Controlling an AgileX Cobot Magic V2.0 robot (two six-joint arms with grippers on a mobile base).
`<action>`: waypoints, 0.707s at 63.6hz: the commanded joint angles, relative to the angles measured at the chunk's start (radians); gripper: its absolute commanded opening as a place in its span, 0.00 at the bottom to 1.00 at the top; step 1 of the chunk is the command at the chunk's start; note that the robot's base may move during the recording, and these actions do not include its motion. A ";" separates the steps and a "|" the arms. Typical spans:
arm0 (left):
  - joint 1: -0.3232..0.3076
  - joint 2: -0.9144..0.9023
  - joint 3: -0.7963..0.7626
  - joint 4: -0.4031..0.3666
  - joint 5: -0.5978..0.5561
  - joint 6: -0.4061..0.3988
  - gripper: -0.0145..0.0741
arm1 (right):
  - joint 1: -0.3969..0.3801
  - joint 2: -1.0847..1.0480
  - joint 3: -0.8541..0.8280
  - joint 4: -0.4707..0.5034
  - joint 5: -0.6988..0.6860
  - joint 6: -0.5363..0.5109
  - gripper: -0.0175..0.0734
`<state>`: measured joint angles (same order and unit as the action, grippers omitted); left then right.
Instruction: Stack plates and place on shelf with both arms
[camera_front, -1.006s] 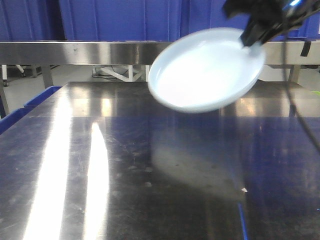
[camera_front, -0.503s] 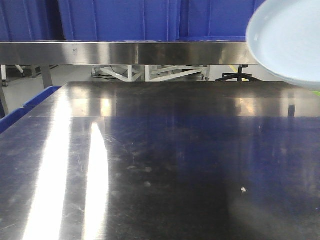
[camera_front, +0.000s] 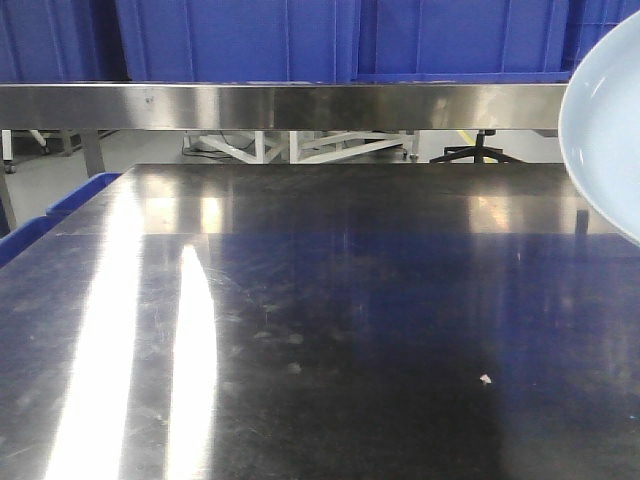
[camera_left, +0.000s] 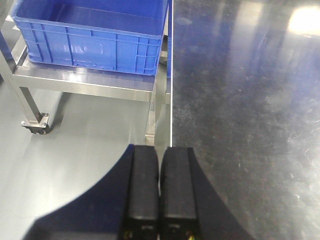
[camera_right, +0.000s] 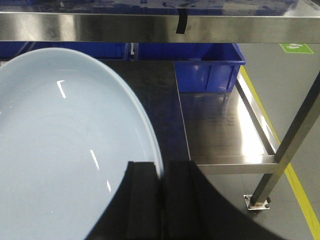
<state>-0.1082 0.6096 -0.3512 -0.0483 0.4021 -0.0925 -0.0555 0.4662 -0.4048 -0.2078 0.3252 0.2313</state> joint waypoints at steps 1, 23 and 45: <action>0.001 -0.003 -0.030 -0.007 -0.063 -0.010 0.26 | -0.005 -0.002 -0.031 -0.008 -0.100 -0.002 0.22; 0.001 -0.003 -0.030 -0.007 -0.063 -0.010 0.26 | -0.005 -0.002 -0.031 -0.008 -0.089 -0.002 0.22; 0.001 -0.003 -0.030 -0.007 -0.063 -0.010 0.26 | -0.005 -0.002 -0.031 -0.008 -0.089 -0.002 0.22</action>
<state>-0.1082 0.6096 -0.3512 -0.0483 0.4021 -0.0925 -0.0555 0.4653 -0.4048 -0.2078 0.3252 0.2313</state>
